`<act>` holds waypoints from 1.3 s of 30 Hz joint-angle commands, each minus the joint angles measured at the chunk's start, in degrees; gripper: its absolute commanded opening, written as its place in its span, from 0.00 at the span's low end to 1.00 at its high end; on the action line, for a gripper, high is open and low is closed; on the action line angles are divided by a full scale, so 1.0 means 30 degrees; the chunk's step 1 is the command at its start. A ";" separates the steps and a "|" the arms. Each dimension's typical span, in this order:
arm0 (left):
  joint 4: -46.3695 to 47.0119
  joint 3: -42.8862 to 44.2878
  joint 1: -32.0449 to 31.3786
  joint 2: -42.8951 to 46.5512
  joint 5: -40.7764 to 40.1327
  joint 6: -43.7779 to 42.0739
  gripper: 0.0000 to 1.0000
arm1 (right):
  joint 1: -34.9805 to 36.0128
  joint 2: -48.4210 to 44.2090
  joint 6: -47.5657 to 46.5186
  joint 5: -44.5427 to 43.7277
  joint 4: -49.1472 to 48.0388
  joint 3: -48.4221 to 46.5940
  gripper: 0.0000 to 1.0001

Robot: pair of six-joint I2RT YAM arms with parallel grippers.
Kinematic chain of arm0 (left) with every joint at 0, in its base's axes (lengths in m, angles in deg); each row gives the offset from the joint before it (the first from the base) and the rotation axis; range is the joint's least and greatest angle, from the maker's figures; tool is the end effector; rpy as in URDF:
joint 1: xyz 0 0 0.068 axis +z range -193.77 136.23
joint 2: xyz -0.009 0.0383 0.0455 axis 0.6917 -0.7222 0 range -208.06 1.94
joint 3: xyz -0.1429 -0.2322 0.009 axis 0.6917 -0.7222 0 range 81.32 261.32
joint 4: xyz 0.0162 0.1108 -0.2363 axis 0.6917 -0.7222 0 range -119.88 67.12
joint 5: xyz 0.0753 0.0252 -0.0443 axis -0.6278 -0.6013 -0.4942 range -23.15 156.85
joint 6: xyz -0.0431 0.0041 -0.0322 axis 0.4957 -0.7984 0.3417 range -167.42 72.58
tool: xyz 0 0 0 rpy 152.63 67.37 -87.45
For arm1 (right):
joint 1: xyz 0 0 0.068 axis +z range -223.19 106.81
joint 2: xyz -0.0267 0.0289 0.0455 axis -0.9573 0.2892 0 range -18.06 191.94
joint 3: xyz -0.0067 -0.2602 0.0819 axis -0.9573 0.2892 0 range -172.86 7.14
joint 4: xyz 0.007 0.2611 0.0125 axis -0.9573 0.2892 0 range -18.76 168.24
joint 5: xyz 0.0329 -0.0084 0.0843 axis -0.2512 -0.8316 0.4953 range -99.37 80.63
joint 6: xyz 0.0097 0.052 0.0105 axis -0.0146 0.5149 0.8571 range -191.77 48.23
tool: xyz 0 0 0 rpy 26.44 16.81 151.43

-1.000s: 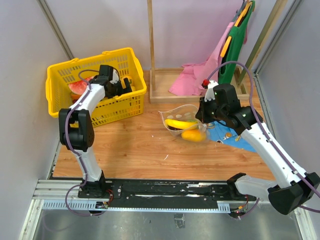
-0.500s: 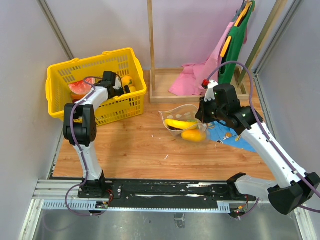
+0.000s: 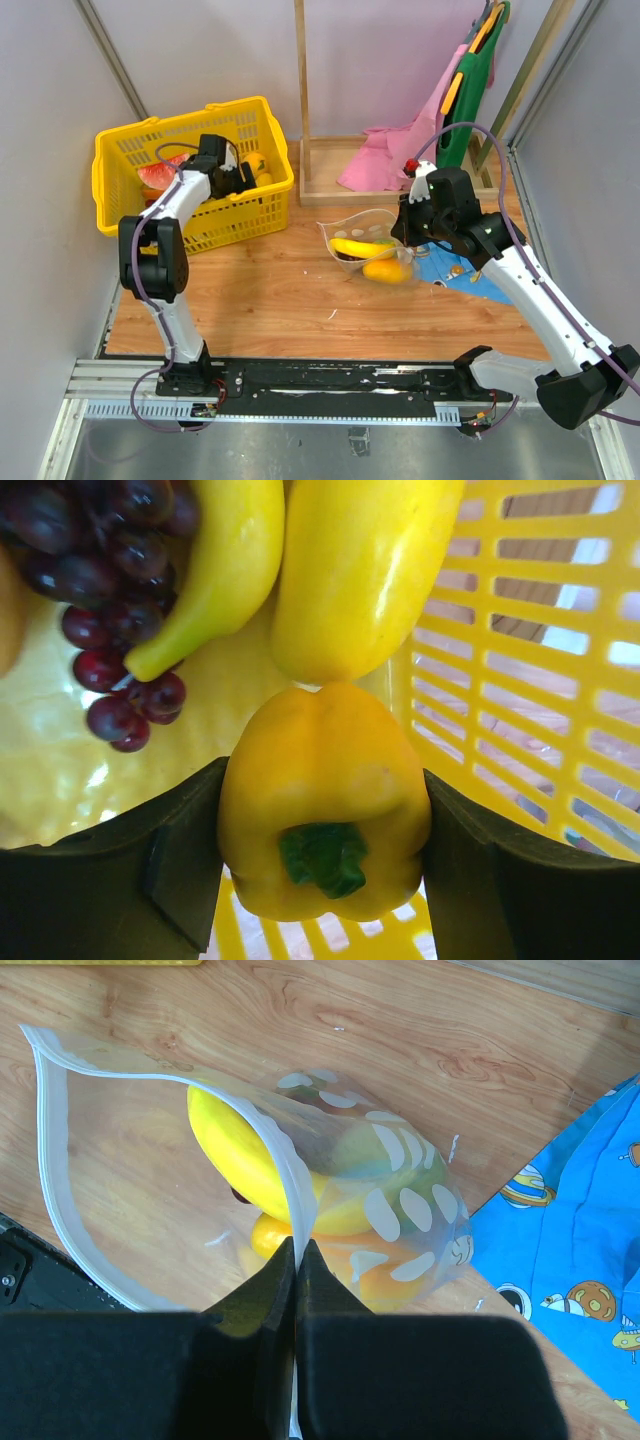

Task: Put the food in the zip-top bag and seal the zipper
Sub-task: Pick up the fake vegetable from the bin, then place the fake vegetable in the zipper food storage bag.

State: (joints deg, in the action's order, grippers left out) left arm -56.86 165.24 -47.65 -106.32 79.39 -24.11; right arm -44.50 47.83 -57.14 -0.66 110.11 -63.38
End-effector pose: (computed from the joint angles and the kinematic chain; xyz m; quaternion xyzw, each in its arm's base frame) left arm 0.4064 -0.0354 0.2253 -0.1320 0.9476 -0.1659 0.2390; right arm 0.2095 0.1207 0.3727 -0.1431 0.8704 0.2345 0.4085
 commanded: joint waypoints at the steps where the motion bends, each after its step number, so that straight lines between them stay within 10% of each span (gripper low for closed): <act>1: -0.0648 0.1136 0.0063 0.1870 -0.1609 -0.0641 0.43 | -0.0274 -0.0158 -0.0103 -0.0273 -0.0052 -0.0065 0.01; 14: -0.2128 0.2990 0.0063 0.5130 -0.3170 -0.1367 0.40 | -0.0283 -0.0340 0.0073 -0.0160 -0.0052 -0.0103 0.01; 39: -0.1947 0.4325 -0.3679 0.8664 0.4032 -0.2770 0.34 | -0.0275 -0.0122 0.0275 -0.0009 -0.0001 -0.0444 0.01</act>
State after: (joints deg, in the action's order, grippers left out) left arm -64.18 178.07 -55.36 -82.63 86.40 -31.13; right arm -44.50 47.83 -57.05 -0.60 110.13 -63.38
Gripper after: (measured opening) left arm 0.699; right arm 0.011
